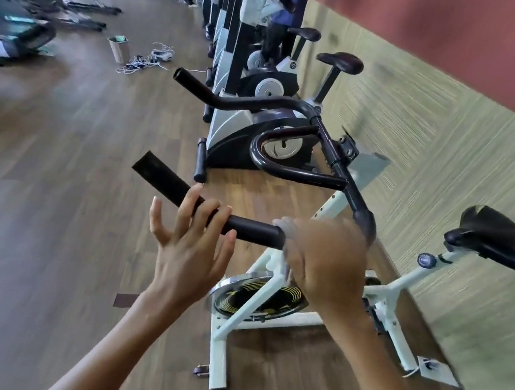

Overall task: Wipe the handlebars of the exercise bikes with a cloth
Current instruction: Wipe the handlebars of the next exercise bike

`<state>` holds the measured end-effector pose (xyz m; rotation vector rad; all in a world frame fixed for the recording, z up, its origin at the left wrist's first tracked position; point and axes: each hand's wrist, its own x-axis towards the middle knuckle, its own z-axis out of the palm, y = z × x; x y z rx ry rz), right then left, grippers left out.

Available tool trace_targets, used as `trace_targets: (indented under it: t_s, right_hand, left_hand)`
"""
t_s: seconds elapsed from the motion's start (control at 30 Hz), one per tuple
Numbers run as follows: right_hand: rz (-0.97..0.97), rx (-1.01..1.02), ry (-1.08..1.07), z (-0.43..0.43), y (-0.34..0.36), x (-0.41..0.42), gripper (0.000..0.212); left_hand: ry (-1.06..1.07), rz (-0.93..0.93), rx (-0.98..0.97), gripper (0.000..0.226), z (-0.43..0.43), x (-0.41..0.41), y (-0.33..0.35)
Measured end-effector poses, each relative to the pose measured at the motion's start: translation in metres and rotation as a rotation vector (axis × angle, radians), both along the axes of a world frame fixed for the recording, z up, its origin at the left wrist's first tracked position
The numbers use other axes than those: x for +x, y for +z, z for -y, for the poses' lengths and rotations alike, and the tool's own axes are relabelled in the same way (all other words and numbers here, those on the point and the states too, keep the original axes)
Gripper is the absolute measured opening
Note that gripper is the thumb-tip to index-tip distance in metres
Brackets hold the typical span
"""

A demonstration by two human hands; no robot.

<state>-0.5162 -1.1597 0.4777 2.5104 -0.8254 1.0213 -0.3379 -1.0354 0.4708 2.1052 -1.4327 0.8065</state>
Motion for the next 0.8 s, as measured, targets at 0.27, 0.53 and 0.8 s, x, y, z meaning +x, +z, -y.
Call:
trace_targets:
  t_s: [0.27, 0.53, 0.8]
  right_hand:
    - [0.303, 0.353, 0.027, 0.005, -0.033, -0.043, 0.049]
    - [-0.076, 0.896, -0.086, 0.065, 0.047, -0.035, 0.048]
    - [-0.114, 0.796, -0.100, 0.034, 0.042, -0.041, 0.046]
  left_hand:
    - [-0.139, -0.176, 0.045, 0.031, 0.028, -0.049, 0.006]
    - [-0.131, -0.192, 0.037, 0.032, 0.028, -0.047, -0.001]
    - [-0.131, -0.180, 0.039, 0.031, 0.024, -0.047, 0.001]
